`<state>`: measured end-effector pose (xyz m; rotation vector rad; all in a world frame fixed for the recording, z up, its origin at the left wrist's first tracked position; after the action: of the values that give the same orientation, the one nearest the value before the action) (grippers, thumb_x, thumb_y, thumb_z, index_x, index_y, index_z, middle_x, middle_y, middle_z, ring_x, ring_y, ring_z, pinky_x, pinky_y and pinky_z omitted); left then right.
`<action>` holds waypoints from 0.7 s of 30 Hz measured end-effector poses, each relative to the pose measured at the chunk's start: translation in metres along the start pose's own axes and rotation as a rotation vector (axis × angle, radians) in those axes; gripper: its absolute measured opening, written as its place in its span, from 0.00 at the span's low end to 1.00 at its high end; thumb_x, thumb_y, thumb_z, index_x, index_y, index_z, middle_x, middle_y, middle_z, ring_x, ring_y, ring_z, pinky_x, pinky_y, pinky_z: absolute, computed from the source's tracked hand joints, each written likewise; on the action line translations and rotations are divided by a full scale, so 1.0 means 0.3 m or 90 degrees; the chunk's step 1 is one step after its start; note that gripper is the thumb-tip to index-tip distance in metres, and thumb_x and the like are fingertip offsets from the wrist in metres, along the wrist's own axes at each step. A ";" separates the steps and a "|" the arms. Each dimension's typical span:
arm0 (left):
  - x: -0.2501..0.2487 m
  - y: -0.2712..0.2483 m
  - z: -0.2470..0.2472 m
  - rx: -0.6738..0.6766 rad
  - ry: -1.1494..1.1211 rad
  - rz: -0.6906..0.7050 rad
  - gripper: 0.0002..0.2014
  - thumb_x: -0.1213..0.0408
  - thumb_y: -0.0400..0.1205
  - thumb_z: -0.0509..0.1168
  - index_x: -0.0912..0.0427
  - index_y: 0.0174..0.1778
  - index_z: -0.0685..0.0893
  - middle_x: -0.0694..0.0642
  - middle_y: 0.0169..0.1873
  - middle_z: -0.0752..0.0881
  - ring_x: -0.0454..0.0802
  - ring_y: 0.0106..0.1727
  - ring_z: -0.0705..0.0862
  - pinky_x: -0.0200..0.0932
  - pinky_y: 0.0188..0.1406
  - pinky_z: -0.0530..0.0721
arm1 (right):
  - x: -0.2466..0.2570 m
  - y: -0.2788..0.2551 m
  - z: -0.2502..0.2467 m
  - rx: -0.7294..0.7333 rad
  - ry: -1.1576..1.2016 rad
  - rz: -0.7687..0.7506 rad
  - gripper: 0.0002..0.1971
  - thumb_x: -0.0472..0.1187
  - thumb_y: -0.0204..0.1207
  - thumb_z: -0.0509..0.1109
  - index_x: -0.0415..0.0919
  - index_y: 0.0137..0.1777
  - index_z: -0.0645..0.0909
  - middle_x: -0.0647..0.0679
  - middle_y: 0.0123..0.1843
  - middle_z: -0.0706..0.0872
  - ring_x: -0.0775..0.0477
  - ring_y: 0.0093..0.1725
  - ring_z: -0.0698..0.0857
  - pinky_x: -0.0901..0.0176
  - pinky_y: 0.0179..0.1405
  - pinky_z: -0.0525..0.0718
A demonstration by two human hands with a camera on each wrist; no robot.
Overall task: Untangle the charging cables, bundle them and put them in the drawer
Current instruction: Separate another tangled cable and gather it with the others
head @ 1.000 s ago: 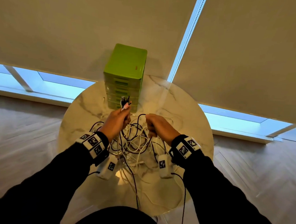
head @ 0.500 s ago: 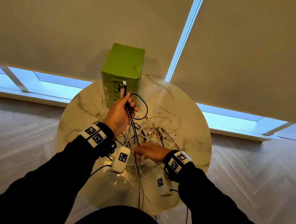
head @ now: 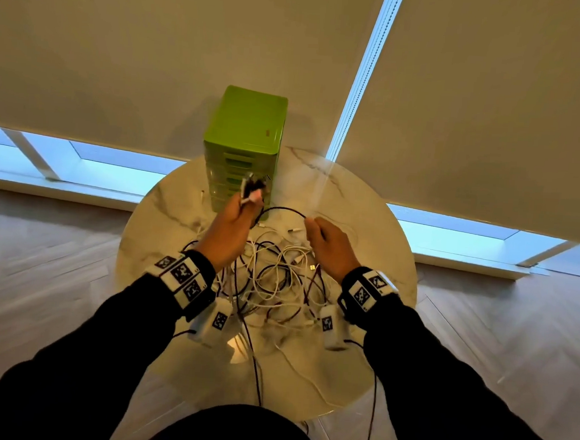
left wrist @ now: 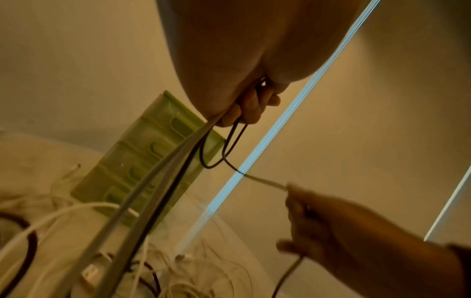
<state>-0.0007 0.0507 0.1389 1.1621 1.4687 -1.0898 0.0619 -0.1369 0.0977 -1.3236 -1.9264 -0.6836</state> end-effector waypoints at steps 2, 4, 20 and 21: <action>0.035 -0.002 0.036 0.007 0.011 -0.025 0.21 0.45 0.91 0.51 0.48 0.75 0.76 0.46 0.56 0.84 0.45 0.60 0.81 0.44 0.61 0.77 | 0.089 0.010 0.003 0.005 0.062 -0.031 0.19 0.51 0.91 0.56 0.48 0.38 0.74 0.55 0.33 0.78 0.57 0.33 0.76 0.56 0.40 0.75; 0.073 0.002 0.070 0.034 -0.018 -0.066 0.21 0.43 0.90 0.52 0.52 0.63 0.82 0.47 0.39 0.78 0.45 0.40 0.76 0.43 0.44 0.74 | 0.157 -0.003 0.024 0.054 0.092 -0.064 0.19 0.52 0.91 0.55 0.44 0.41 0.75 0.51 0.34 0.78 0.55 0.34 0.76 0.54 0.39 0.78; 0.017 0.095 -0.064 -0.131 -0.267 -0.039 0.20 0.59 0.93 0.54 0.49 0.82 0.69 0.53 0.40 0.78 0.46 0.39 0.78 0.35 0.38 0.79 | -0.248 -0.255 0.185 0.466 -0.107 0.089 0.23 0.52 0.91 0.53 0.40 0.42 0.80 0.51 0.39 0.87 0.55 0.40 0.83 0.62 0.50 0.79; 0.013 0.095 -0.087 -0.149 -0.253 -0.025 0.20 0.59 0.93 0.54 0.46 0.82 0.69 0.53 0.39 0.77 0.42 0.40 0.77 0.37 0.38 0.79 | -0.282 -0.270 0.177 0.461 -0.121 0.106 0.24 0.52 0.91 0.52 0.41 0.41 0.80 0.49 0.41 0.87 0.54 0.41 0.83 0.62 0.51 0.78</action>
<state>0.0233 0.0813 0.1370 0.7067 1.2678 -1.0705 -0.0070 -0.1736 -0.0046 -1.0745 -1.9057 0.2298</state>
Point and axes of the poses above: each hand's wrist, its own y-axis towards the middle knuckle, its own z-axis out of the palm, x = y × z, the point moved 7 cm from there along y, towards the middle knuckle
